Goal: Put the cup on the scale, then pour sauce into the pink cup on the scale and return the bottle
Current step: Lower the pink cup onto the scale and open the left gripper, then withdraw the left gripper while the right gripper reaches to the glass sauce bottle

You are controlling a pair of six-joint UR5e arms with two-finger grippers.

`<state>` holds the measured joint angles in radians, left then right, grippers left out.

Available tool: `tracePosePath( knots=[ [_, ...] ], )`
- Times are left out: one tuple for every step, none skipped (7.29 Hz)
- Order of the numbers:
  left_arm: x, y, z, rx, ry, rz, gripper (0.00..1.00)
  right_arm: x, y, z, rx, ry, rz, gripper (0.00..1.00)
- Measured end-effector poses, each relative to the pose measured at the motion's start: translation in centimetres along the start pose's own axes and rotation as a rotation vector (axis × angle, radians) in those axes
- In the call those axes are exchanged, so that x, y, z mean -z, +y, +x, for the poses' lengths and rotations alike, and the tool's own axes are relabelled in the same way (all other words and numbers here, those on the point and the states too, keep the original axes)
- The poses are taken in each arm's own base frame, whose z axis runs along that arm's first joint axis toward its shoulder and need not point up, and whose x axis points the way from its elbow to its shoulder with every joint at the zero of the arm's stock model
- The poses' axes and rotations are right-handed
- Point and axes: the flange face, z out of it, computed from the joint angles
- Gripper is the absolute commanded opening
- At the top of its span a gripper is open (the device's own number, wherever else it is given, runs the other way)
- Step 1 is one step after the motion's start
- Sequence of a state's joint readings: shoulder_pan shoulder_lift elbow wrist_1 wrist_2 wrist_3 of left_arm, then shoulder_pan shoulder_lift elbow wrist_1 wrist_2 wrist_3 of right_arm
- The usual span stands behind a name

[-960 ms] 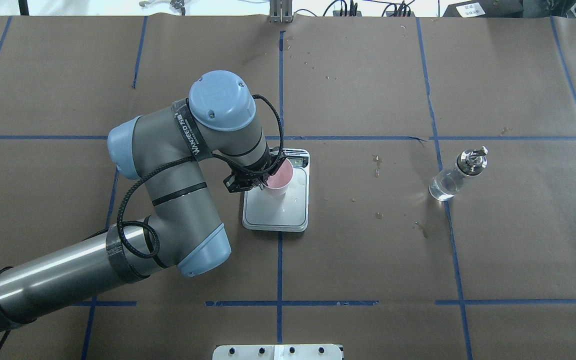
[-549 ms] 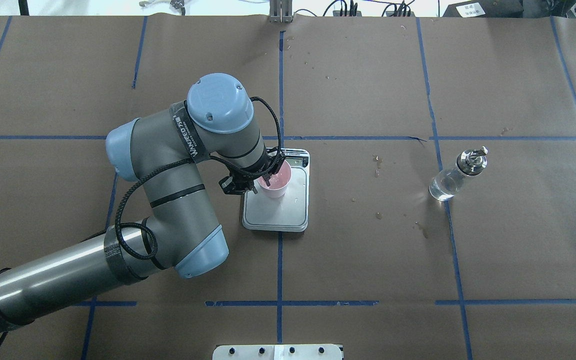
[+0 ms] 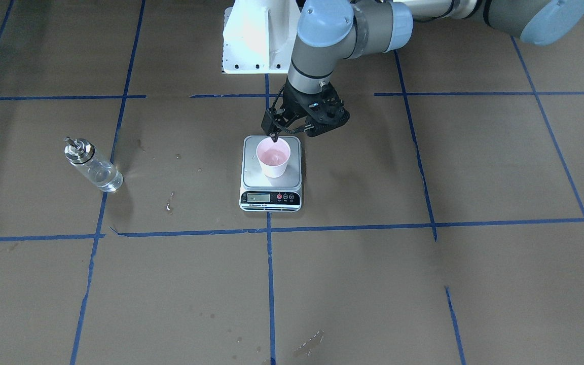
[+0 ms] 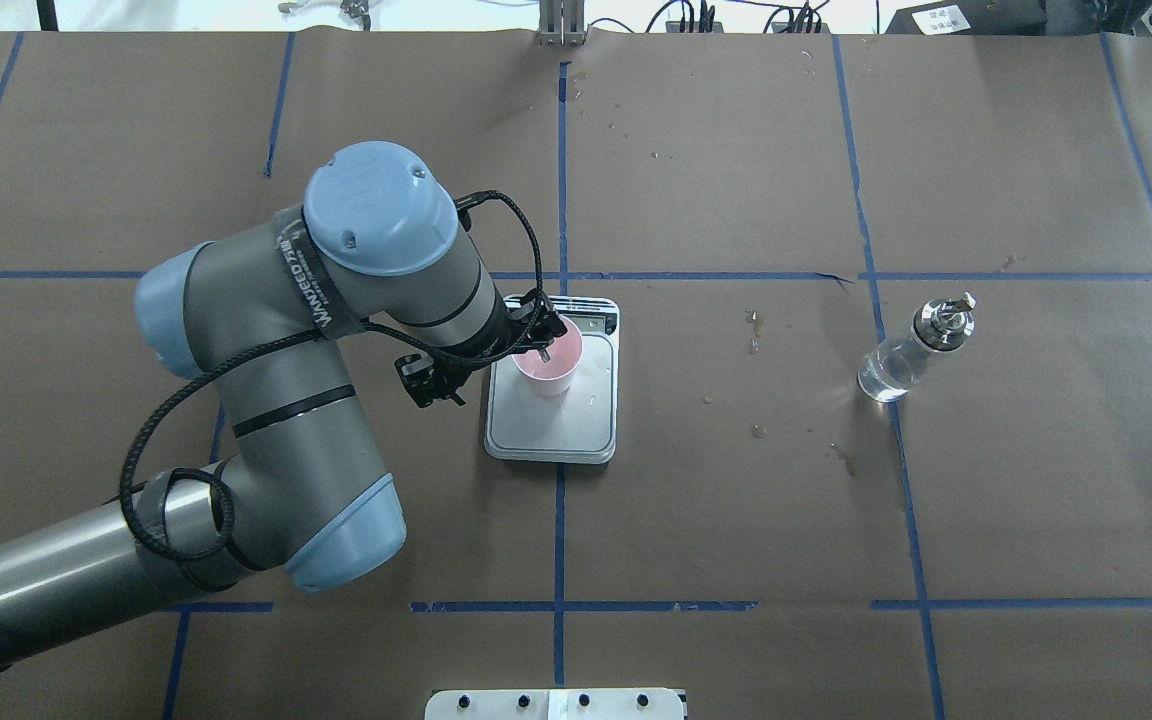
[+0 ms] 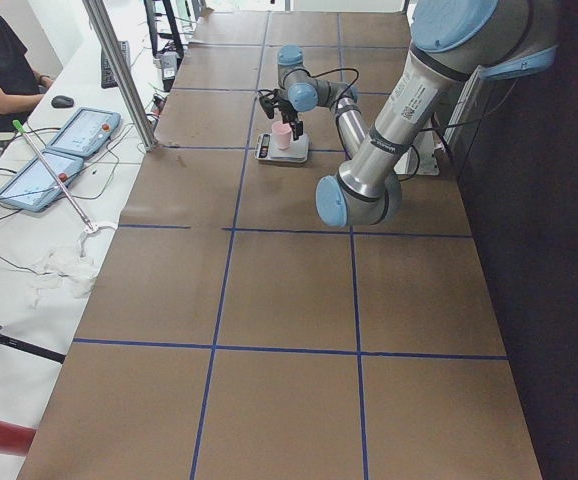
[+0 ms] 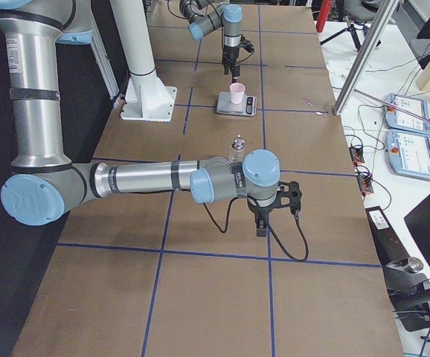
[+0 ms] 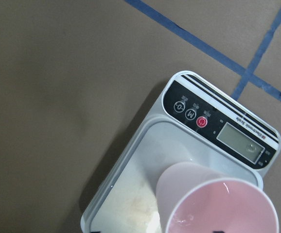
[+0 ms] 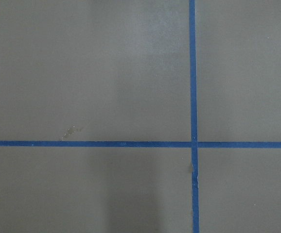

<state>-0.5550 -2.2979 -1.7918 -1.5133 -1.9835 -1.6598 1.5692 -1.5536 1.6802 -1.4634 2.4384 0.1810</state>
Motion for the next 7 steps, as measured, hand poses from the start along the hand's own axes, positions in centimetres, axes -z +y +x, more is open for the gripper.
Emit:
tracePosePath(
  knots=[
    [1.9, 0.3, -0.5, -0.028, 0.010, 0.003, 1.00, 1.3, 0.3, -1.5, 0.004, -0.004, 0.003, 1.00],
    [3.3, -0.1, -0.8, -0.040, 0.020, 0.013, 1.00, 3.8, 1.2, -4.7, 0.002, -0.007, 0.002, 1.00],
    [4.5, -0.9, -1.1, -0.051, 0.029, 0.024, 1.00, 6.4, 2.7, -9.3, -0.007, -0.013, -0.003, 1.00],
    [5.6, -2.0, -1.8, -0.073, 0.038, 0.028, 1.00, 7.5, 4.4, -14.5, -0.027, -0.024, -0.014, 1.00],
    [7.0, -3.4, -3.4, -0.104, 0.046, 0.028, 1.00, 7.2, 5.8, -19.8, -0.036, -0.039, -0.024, 1.00],
    [9.0, -5.0, -5.6, -0.151, 0.052, 0.037, 1.00, 6.1, 7.1, -24.6, -0.040, -0.056, -0.017, 1.00],
    [11.2, -6.7, -7.7, -0.210, 0.042, 0.055, 1.00, 4.1, 8.3, -28.5, -0.058, -0.066, 0.006, 1.00]
  ],
)
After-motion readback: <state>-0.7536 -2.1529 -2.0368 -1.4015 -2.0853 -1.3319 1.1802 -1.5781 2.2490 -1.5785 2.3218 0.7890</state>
